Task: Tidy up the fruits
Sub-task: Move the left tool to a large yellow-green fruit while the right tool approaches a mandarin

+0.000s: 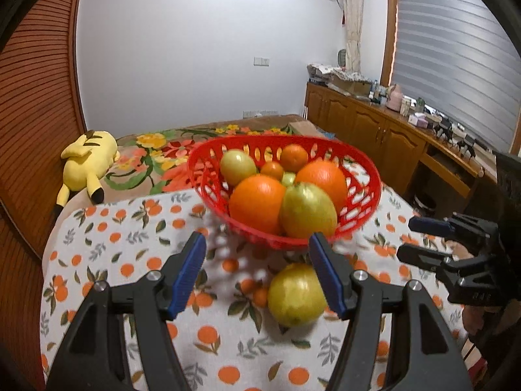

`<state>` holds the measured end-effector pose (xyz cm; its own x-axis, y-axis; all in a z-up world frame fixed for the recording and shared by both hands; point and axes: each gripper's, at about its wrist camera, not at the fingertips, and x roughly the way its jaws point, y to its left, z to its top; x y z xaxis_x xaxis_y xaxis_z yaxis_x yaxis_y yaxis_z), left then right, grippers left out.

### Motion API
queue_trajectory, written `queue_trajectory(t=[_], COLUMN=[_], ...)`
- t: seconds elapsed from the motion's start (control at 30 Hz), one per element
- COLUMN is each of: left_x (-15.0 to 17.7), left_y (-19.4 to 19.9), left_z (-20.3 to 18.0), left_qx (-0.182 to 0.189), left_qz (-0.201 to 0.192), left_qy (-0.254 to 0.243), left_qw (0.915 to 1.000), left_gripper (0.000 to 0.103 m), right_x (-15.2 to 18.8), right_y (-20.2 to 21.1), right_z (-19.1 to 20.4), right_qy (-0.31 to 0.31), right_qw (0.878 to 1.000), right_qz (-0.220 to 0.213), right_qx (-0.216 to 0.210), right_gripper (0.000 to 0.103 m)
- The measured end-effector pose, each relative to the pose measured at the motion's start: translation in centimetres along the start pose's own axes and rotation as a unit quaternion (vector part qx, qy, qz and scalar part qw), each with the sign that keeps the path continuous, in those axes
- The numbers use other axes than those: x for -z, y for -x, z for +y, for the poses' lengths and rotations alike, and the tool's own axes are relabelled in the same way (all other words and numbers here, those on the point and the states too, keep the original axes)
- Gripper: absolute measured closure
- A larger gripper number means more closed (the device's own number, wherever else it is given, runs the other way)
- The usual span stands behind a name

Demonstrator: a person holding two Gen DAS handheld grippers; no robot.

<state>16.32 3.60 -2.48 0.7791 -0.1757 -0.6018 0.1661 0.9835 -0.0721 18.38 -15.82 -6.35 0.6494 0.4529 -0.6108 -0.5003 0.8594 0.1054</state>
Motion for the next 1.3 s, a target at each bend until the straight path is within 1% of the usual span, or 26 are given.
queue_trajectory(t=[0.3,0.4,0.6,0.77,0.9,1.1,1.17,1.2,1.3], left_x=[3.3,4.0,4.6,4.9,5.0,5.1,5.1,5.1,5.2], left_y=[-2.3,-2.6,-2.8,-2.9,-3.0,-3.0,-3.1,-3.1,-3.1], left_z=[-0.3,-0.5,-0.9,-1.0,-1.1,-1.0,-1.0,-1.0,-1.2], left_qx=[0.013,0.017,0.023,0.023,0.026,0.028,0.028,0.028,0.027], left_qz=[0.039,0.045,0.051,0.056,0.057,0.058,0.059,0.059,0.061], left_qy=[0.008,0.008,0.008,0.006,0.006,0.008,0.007,0.007,0.005], left_qw=[0.9991,0.9988,0.9984,0.9981,0.9980,0.9979,0.9979,0.9978,0.9978], left_gripper=[0.038,0.038,0.038,0.037,0.037,0.036,0.036,0.036,0.036], right_x=[2.1,2.4,3.0,3.3,3.3,3.6,3.7,3.7,3.7], right_y=[-1.8,-2.3,-3.6,-4.7,-5.2,-6.0,-6.1,-6.2,-6.2], right_z=[-0.2,-0.2,-0.2,-0.1,-0.1,0.2,0.3,0.4,0.4], right_qy=[-0.010,-0.012,-0.007,-0.005,-0.005,0.004,0.006,0.006,0.009], right_qw=[1.000,0.999,0.998,0.997,0.996,0.994,0.994,0.994,0.994], right_qz=[0.029,0.038,0.058,0.080,0.090,0.108,0.109,0.112,0.113], right_qx=[0.002,0.002,0.001,0.001,0.001,0.003,0.001,-0.002,-0.002], right_gripper=[0.041,0.041,0.042,0.048,0.049,0.058,0.069,0.072,0.072])
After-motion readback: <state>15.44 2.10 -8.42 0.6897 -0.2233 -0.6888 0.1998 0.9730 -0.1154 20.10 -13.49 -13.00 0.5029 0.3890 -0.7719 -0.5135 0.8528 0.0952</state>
